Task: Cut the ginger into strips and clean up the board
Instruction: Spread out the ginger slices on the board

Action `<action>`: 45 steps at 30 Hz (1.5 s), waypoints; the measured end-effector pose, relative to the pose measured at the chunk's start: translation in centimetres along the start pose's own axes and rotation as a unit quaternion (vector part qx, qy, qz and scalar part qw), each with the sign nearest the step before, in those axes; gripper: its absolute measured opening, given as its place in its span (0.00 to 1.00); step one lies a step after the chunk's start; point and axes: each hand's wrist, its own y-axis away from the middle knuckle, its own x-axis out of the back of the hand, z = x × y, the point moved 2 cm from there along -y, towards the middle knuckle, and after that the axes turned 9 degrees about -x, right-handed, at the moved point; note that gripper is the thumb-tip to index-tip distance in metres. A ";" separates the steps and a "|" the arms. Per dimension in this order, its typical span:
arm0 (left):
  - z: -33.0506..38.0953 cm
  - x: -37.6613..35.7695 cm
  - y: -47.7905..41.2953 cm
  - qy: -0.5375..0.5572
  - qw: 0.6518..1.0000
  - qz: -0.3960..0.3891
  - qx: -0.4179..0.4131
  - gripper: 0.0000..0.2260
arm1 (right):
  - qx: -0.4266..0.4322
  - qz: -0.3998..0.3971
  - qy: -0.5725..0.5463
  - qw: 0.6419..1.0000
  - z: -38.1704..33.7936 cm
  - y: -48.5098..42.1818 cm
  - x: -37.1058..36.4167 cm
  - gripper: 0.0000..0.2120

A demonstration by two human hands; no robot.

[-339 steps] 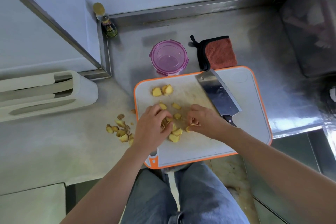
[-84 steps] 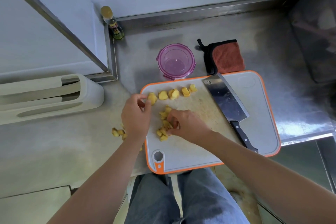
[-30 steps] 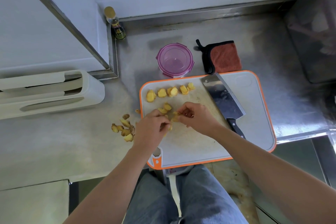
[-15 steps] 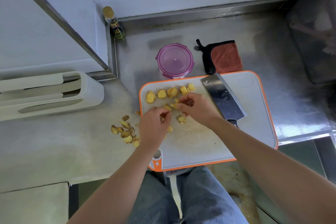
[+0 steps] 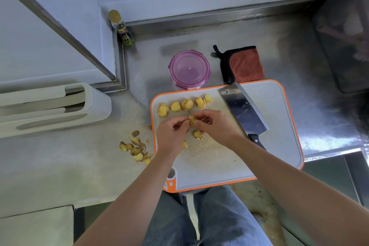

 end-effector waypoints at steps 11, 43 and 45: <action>0.5 0.6 0.3 -0.363 0.921 -0.007 -0.145 0.09 | -0.017 0.034 0.047 0.998 0.1 -0.3 1.2 0.05; -0.4 3.1 0.2 -0.327 0.941 0.013 -0.090 0.05 | 0.169 0.104 0.190 0.961 -0.1 -0.3 -2.7 0.14; -0.5 3.1 0.0 -0.331 0.939 0.006 -0.089 0.04 | 0.181 0.092 0.209 0.957 0.0 -0.4 -3.2 0.11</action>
